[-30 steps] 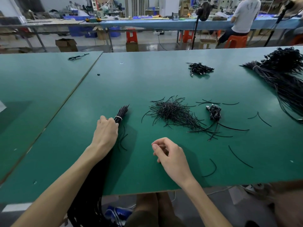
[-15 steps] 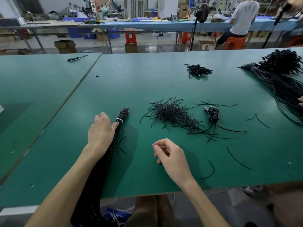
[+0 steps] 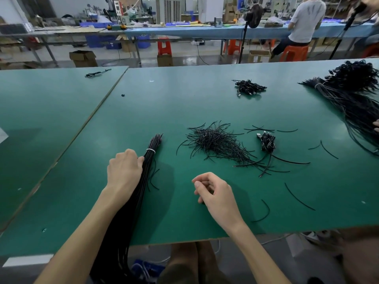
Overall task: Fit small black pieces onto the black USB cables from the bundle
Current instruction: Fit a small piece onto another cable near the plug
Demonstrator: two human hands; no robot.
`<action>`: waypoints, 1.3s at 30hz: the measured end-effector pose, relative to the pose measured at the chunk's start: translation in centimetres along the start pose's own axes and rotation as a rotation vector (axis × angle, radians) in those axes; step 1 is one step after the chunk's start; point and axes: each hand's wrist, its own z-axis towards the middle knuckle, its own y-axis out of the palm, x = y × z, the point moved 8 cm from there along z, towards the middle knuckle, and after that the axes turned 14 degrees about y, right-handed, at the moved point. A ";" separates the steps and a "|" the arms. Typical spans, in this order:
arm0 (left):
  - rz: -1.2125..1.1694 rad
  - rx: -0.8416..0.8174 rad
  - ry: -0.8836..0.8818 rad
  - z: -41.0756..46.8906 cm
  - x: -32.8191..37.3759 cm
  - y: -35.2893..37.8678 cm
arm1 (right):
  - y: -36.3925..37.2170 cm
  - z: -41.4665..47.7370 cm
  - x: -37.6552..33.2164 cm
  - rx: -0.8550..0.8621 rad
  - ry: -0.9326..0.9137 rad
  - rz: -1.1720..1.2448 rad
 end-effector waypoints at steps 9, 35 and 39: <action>-0.035 -0.219 0.037 -1.3 1.8 -0.6 | 0.0 0.0 0.1 -0.005 0.002 0.006; -0.806 -1.068 0.447 -9.6 6.4 4.0 | -2.0 -0.6 0.0 0.063 -0.014 0.464; -0.968 -1.030 0.501 -9.6 5.4 3.2 | -2.1 -0.6 -0.1 0.034 -0.017 0.489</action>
